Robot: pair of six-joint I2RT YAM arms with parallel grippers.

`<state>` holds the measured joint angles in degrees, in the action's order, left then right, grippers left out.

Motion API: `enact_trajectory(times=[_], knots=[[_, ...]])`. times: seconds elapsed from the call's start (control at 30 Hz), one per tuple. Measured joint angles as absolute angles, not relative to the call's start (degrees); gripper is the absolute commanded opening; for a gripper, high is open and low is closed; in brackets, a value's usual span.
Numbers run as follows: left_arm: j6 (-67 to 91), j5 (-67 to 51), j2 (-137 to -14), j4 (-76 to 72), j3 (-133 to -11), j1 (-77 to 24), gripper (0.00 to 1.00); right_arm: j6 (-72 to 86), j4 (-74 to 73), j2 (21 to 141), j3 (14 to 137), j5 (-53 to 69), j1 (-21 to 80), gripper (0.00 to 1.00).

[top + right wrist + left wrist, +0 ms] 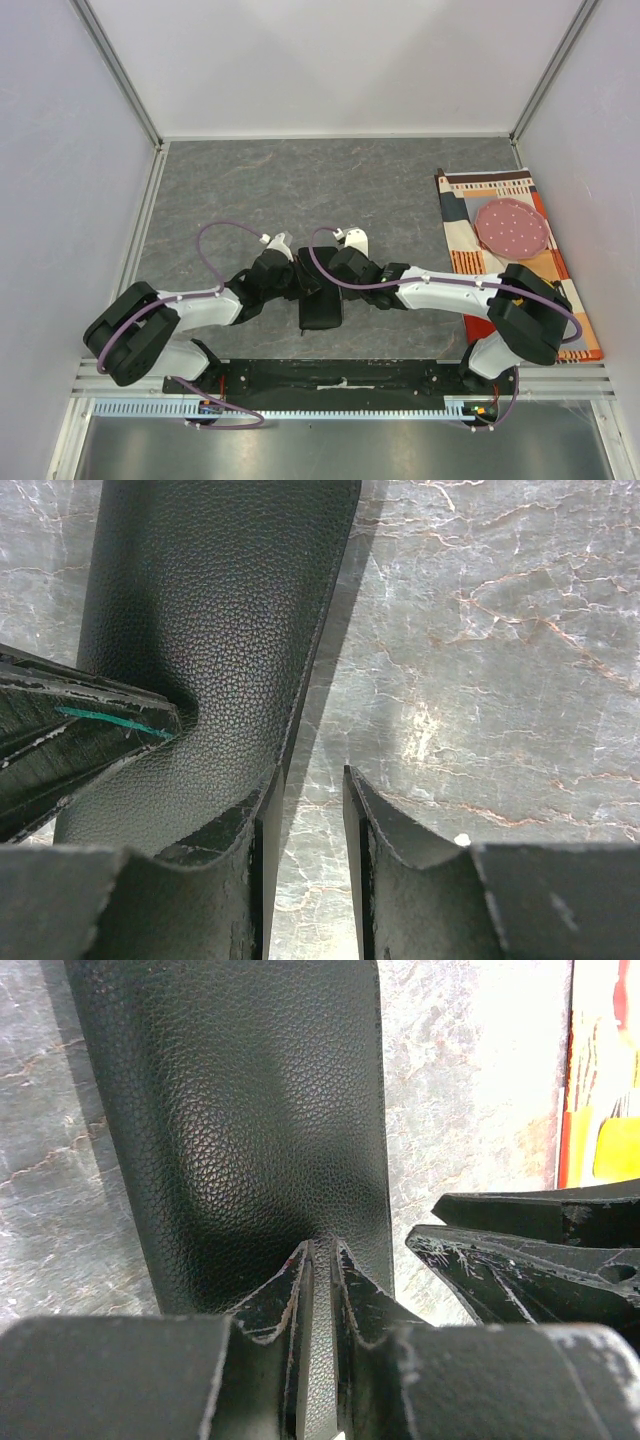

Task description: Sort the hair-cutting tools

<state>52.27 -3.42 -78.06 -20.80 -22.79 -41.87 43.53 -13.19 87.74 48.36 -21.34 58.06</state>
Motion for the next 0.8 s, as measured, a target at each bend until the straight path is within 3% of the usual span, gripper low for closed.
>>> enact_trajectory(times=[0.8], knots=[[52.2, -2.9, -74.1, -14.7, -22.8, -41.9, 0.18, 43.5, -11.3, 91.7, 49.3, -21.3, 58.3, 0.37]])
